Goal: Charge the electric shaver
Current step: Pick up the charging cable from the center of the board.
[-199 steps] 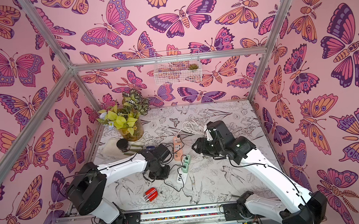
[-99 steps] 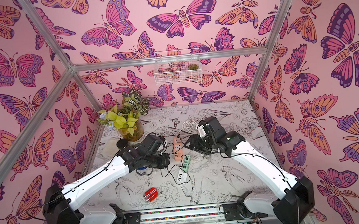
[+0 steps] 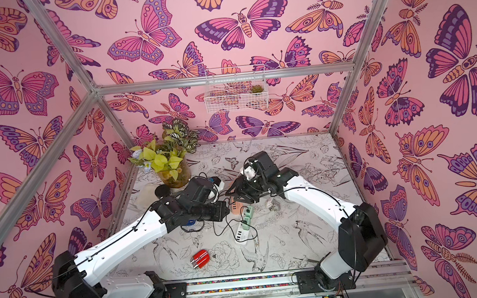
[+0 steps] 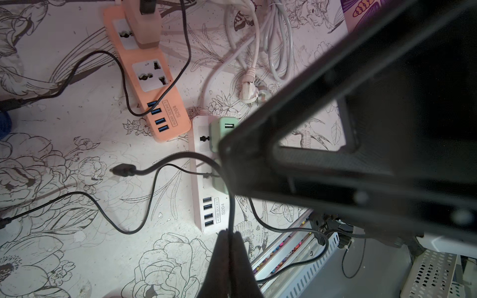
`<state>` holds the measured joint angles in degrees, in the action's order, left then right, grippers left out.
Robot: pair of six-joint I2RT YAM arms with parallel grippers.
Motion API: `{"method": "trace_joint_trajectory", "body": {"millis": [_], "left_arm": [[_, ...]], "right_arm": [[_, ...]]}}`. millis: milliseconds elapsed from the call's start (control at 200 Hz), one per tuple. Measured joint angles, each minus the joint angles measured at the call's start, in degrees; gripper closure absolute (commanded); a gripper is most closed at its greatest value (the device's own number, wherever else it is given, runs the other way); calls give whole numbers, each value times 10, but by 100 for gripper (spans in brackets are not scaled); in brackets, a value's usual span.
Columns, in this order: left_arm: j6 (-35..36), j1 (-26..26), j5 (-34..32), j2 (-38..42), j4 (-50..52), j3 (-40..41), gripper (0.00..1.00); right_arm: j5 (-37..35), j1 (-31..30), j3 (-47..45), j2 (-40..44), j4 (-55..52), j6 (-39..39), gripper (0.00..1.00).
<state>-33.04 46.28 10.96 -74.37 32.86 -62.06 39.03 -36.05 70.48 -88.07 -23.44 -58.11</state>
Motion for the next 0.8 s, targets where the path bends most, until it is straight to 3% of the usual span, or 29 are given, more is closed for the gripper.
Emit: {"method": "trace_joint_trajectory", "body": {"millis": [200,456,566,616,801], "left_arm": [[0,3,0,0,-1,0,100],[0,6,2,0,-2,0,100],[-3,6,2,0,-3,-1,100],[-6,6,2,0,-3,-2,87],[-44,1,5,0,-16,-8,56]], "right_arm": [[0,-17,2,-16,-12,12,66],[-5,-17,1,-16,-12,17,100],[-8,-17,1,-16,-12,23,100],[-9,-16,1,-16,-11,28,100],[-9,-6,-8,-8,0,42,100]]}}
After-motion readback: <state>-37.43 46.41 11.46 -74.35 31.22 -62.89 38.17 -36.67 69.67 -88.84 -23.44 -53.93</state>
